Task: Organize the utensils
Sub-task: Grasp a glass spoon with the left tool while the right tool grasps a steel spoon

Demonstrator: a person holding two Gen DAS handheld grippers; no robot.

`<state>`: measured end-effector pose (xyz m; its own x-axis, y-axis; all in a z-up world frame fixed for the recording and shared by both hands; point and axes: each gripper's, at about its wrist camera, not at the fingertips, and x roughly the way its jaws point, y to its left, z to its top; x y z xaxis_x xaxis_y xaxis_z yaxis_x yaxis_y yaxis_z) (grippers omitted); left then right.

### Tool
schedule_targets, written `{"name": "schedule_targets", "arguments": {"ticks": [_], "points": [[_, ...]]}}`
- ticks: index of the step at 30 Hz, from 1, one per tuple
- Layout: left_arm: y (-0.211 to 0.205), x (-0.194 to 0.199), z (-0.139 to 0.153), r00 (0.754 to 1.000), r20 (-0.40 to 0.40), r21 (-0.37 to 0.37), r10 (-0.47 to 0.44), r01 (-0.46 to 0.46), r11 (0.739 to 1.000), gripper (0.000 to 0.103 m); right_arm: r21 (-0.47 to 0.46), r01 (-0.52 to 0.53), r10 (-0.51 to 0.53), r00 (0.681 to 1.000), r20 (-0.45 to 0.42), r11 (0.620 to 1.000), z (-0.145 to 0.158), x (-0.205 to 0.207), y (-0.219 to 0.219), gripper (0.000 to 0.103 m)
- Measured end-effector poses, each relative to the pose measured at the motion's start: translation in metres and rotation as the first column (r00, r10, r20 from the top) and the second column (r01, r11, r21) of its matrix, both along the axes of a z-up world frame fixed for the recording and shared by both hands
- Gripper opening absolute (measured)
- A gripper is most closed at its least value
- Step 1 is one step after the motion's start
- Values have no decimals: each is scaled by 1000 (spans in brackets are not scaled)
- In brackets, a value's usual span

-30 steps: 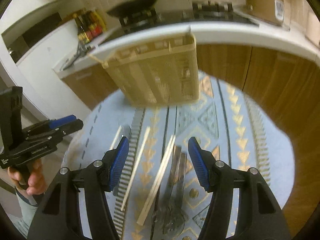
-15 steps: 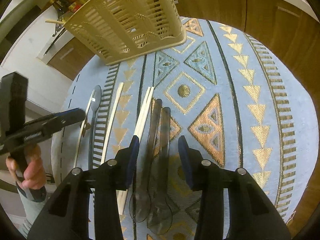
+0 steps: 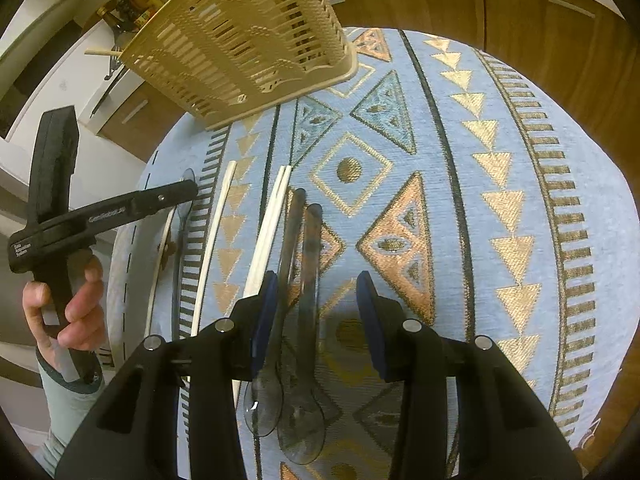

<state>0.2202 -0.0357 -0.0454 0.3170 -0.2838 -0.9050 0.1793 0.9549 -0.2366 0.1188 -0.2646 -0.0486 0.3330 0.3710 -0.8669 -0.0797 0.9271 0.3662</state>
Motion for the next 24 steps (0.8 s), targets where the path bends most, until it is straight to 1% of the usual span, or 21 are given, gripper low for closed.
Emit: {"name": "schedule_targets", "arguments": {"ticks": [5, 7, 8, 10, 12, 13, 14, 15, 17, 20, 21, 24], "points": [[-24, 4, -2, 999, 27, 106, -18, 15, 994, 43, -7, -6, 6, 1000, 1, 1000, 4, 8, 3, 37], [-32, 2, -3, 999, 43, 147, -23, 17, 989, 42, -24, -16, 16, 1000, 5, 1000, 7, 15, 9, 37], [-36, 1, -4, 998, 56, 174, -28, 18, 985, 38, -31, -20, 20, 1000, 5, 999, 7, 18, 12, 37], [-42, -1, -5, 996, 79, 223, -38, 19, 975, 32, -54, -30, 30, 1000, 0, 998, 7, 27, 19, 37], [-45, -2, -6, 995, 88, 229, -47, 25, 973, 32, -82, -43, 43, 999, -2, 996, 7, 33, 26, 36], [-46, -2, -6, 995, 90, 227, -49, 28, 973, 32, -100, -50, 50, 999, -3, 994, 7, 35, 29, 31], [-45, -2, -6, 994, 91, 222, -52, 30, 975, 32, -116, -58, 58, 998, -3, 992, 8, 36, 33, 30], [-44, -2, -6, 994, 92, 215, -54, 33, 976, 32, -113, -66, 66, 998, -5, 991, 9, 34, 35, 29], [-40, -3, -6, 994, 95, 203, -60, 40, 978, 31, -90, -82, 81, 996, -22, 992, 10, 29, 35, 25], [-41, -3, -7, 991, 106, 208, -77, 54, 977, 32, -74, -96, 92, 994, -55, 993, 7, 19, 34, 25], [-36, -6, -5, 991, 110, 211, -80, 56, 976, 32, -85, -103, 98, 993, -66, 991, 5, 13, 34, 25], [-41, -7, -4, 989, 121, 216, -87, 60, 975, 32, -119, -111, 103, 992, -74, 987, 3, 2, 33, 24]]}}
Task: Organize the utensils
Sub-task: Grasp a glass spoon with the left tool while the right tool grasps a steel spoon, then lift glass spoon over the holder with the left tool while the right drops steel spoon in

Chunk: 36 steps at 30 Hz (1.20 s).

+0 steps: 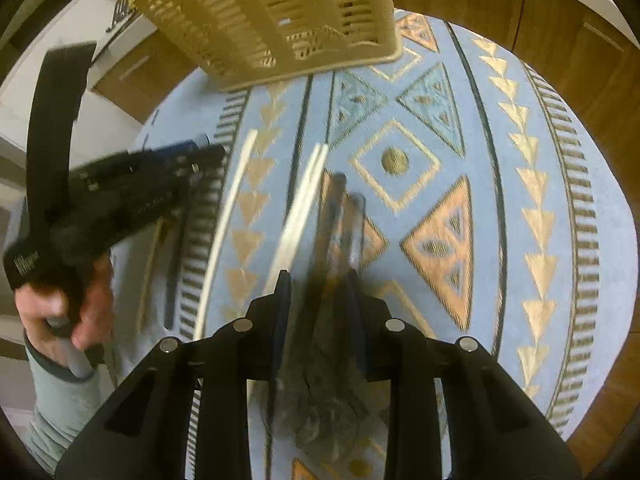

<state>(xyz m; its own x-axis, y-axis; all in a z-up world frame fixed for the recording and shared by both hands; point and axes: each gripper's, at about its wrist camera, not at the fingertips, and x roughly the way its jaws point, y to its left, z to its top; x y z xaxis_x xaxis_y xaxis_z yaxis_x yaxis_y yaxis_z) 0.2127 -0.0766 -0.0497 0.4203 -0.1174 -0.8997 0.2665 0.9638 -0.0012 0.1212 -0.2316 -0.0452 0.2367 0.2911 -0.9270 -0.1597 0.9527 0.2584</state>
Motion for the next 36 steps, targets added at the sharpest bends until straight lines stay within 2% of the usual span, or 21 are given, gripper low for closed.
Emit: {"name": "schedule_targets", "arguments": {"ticks": [7, 10, 16, 24, 29, 32, 34, 36], "points": [[-1, -2, 0, 1000, 3, -35, -7, 7, 999, 32, -38, -46, 45, 999, -8, 998, 2, -13, 17, 20], [5, -2, 2, 1000, 2, -47, -12, 12, 999, 32, -104, -35, 33, 999, -20, 994, -4, -11, 25, 20], [18, -2, 6, 1000, 1, -61, -27, 27, 998, 32, -150, -25, 23, 1000, -16, 988, -5, -4, 34, 19], [16, 0, 6, 999, -12, -74, -43, 42, 996, 32, -203, -47, 38, 998, -44, 978, -11, 37, 55, 19], [20, 6, 7, 996, -46, -95, -73, 68, 993, 33, -213, -63, 49, 996, -71, 975, -11, 50, 59, 19], [20, 8, 8, 996, -54, -90, -75, 70, 993, 32, -279, -88, 79, 996, -41, 956, -9, 52, 71, 12], [18, 8, 8, 997, -45, -77, -68, 65, 995, 32, -270, -92, 89, 996, -24, 958, -11, 54, 79, 10], [14, 5, 8, 997, -34, -67, -63, 61, 996, 31, -247, -82, 95, 995, 40, 966, -5, 44, 77, 10]]}}
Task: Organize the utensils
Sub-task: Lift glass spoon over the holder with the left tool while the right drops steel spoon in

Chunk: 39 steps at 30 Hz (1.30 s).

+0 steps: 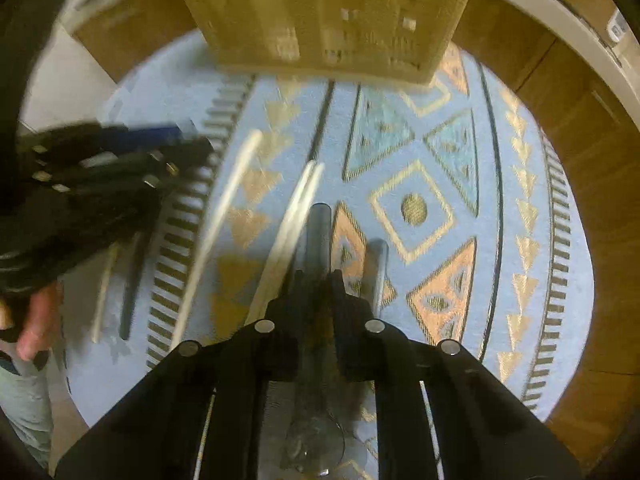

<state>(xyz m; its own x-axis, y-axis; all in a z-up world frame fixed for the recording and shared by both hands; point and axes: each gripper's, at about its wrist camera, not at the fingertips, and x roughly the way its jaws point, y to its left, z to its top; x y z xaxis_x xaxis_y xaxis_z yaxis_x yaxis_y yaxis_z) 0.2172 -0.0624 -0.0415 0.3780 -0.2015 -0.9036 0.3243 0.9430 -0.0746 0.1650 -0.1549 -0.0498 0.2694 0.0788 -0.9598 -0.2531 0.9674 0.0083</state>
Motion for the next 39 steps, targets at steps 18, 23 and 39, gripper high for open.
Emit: {"name": "schedule_targets", "arguments": {"ticks": [18, 23, 39], "points": [[53, -77, 112, 903, 411, -298, 122, 7, 954, 31, 276, -127, -17, 884, 467, 953, 103, -95, -34, 10], [54, -90, 162, 821, 542, -334, 181, 13, 943, 31, 290, -156, -46, 809, 586, 944, 143, -92, -34, 10], [46, -27, 241, 611, 746, -317, 265, -24, 948, 31, 337, -121, -194, 619, 761, 934, 226, 5, -53, 10]]}}
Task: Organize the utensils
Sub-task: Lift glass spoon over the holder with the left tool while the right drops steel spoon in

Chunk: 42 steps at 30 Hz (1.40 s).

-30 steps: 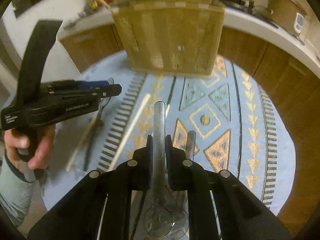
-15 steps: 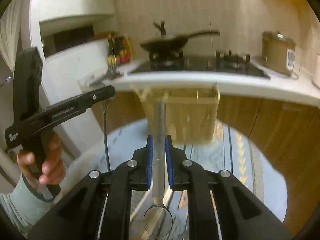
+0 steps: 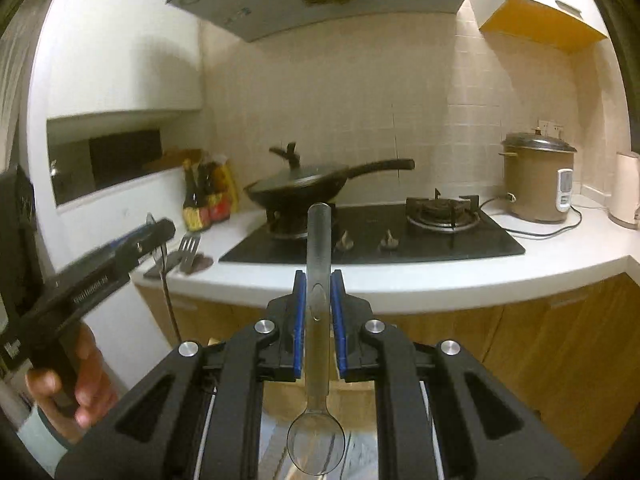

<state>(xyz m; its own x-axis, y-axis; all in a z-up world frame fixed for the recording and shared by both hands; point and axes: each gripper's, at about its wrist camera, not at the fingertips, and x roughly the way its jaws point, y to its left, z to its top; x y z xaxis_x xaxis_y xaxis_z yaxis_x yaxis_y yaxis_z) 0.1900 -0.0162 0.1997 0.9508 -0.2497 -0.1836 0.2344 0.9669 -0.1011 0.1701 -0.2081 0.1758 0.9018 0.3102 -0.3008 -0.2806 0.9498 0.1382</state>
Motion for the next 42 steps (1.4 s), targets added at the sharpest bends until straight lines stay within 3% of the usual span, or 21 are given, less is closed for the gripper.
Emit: {"name": "schedule_targets", "arguments": {"ticks": [6, 17, 27, 32, 42], "points": [[-5, 42, -8, 999, 12, -19, 36, -35, 999, 31, 1, 47, -47, 998, 43, 999, -5, 42, -4, 10], [-19, 87, -44, 996, -7, 5, 93, -93, 996, 31, -42, 96, -94, 993, 67, 994, -50, 103, -7, 10], [-14, 97, -62, 993, -32, -18, 113, -114, 993, 31, -64, 106, -100, 991, 94, 992, -76, 104, 0, 10], [-18, 89, -60, 993, 1, 28, 116, -116, 993, 31, -58, 110, -105, 991, 89, 992, -83, 100, 0, 10], [-15, 77, -66, 995, -8, 35, 103, -103, 994, 35, -77, 113, -106, 991, 86, 991, -90, 71, -2, 11]]}}
